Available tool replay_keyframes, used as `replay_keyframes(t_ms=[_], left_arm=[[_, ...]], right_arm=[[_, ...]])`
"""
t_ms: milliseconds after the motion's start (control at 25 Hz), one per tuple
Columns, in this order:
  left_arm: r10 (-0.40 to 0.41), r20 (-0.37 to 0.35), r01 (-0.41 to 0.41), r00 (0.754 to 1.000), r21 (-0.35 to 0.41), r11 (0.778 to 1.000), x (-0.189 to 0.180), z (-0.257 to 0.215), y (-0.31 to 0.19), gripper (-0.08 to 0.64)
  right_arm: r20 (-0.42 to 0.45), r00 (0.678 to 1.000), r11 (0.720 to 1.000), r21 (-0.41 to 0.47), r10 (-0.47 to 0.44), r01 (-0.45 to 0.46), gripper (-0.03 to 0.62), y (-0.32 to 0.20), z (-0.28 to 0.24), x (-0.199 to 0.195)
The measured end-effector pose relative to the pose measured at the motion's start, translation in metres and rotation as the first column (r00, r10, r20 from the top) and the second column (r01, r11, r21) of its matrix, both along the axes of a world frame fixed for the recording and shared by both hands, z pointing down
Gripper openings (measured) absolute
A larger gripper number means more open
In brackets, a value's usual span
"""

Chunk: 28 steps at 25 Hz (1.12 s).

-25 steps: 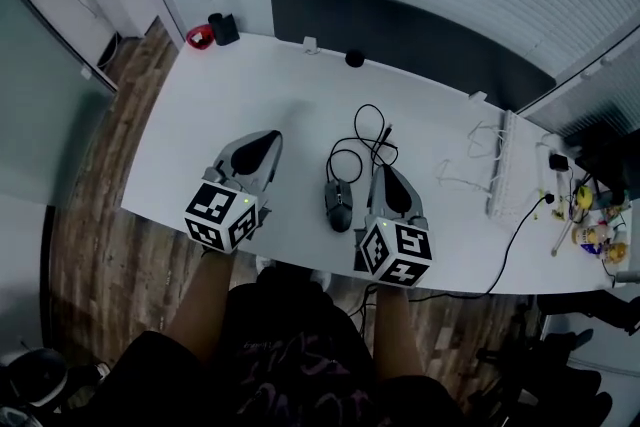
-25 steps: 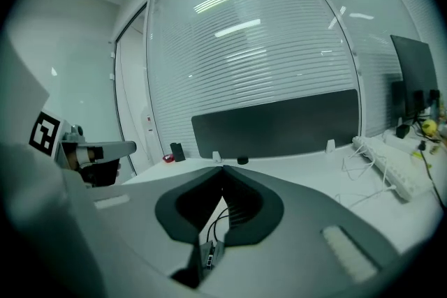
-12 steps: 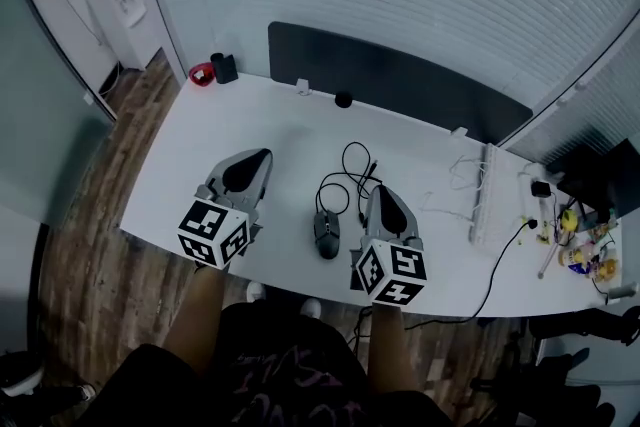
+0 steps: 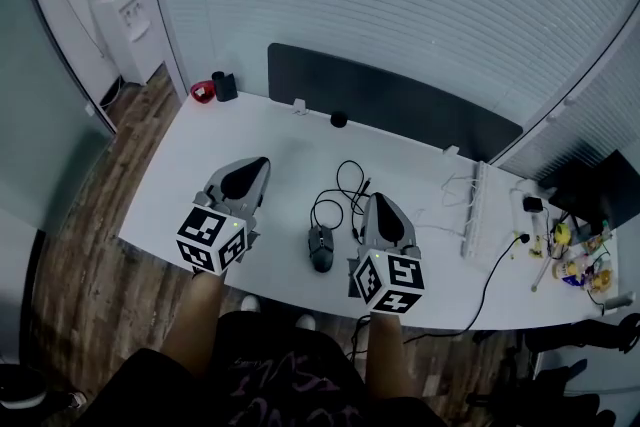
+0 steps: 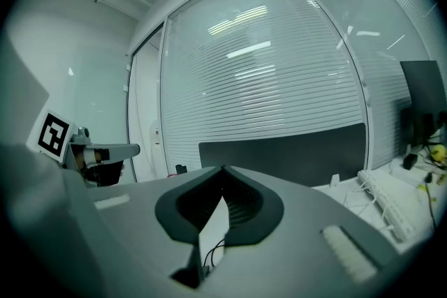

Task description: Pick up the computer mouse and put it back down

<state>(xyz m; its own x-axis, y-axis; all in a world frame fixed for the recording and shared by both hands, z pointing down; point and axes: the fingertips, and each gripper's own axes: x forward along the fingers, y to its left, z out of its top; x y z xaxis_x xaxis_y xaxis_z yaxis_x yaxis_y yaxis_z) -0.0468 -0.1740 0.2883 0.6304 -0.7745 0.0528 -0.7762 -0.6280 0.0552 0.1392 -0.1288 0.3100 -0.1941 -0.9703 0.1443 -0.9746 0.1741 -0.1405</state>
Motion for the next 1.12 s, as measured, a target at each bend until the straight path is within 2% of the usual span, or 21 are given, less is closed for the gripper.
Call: replay_keyframes(t_ms=[1120], left_arm=[[-0.006,0.005,0.006,1.000,0.017,1.000,-0.0015,-0.0073,0.0035,-0.003]], right_arm=[[-0.022,0.999,1.000,0.006,-0.028,0.028,0.003,0.0049,-0.0020,-0.0033]])
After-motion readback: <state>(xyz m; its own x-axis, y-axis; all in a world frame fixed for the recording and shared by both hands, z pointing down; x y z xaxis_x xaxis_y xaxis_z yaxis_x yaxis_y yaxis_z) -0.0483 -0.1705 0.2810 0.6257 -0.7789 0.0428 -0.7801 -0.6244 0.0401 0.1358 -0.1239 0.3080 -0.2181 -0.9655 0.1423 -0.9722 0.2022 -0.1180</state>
